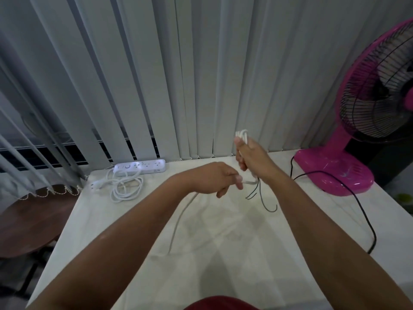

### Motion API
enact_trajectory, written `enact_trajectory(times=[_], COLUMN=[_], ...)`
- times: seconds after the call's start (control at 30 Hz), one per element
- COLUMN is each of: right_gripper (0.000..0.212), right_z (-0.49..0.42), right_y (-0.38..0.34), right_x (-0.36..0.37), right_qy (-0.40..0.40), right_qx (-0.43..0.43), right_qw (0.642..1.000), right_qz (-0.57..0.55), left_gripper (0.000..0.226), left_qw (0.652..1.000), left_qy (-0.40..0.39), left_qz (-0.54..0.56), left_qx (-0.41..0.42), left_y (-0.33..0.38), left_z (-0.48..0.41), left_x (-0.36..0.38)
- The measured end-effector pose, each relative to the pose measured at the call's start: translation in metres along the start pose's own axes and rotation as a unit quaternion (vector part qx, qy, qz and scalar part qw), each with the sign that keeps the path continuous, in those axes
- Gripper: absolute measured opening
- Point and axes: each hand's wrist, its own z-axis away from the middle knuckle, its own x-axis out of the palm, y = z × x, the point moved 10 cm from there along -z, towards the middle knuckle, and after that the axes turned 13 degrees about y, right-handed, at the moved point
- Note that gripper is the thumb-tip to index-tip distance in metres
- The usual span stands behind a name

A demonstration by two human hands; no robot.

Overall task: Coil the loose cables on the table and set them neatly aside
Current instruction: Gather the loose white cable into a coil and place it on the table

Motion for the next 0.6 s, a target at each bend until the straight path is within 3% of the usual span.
enact_trajectory(times=[0.1,0.17,0.23,0.3,0.4,0.6], right_gripper=[0.034,0.041,0.045,0.044,0.042,0.049], right_z=[0.010,0.015,0.021,0.032,0.050,0.061], right_y=[-0.003,-0.002,0.009,0.023,0.033,0.019], right_x=[0.017,0.026,0.033,0.042,0.055,0.066], right_qy=[-0.025,-0.064,-0.113,-0.172,-0.255,-0.345], right_qx=[-0.018,-0.005,0.055,0.121,0.191,0.267], right_qw=[0.999,0.997,0.992,0.977,0.947,0.873], right_qz=[0.029,0.035,0.033,0.016,-0.046,-0.216], left_gripper=[0.043,0.050,0.047,0.033,0.013,0.021], left_qw=[0.991,0.982,0.973,0.964,0.964,0.963], left_qy=[-0.024,0.006,0.068,0.083,0.052,0.123], left_qz=[0.134,0.186,0.218,0.244,0.252,0.222], left_qx=[-0.009,-0.025,-0.043,-0.058,-0.063,-0.088], left_y=[0.005,-0.009,-0.030,-0.048,-0.061,-0.079], left_z=[0.005,0.004,0.001,0.001,0.004,0.001], left_x=[-0.007,-0.021,-0.045,-0.064,-0.077,-0.069])
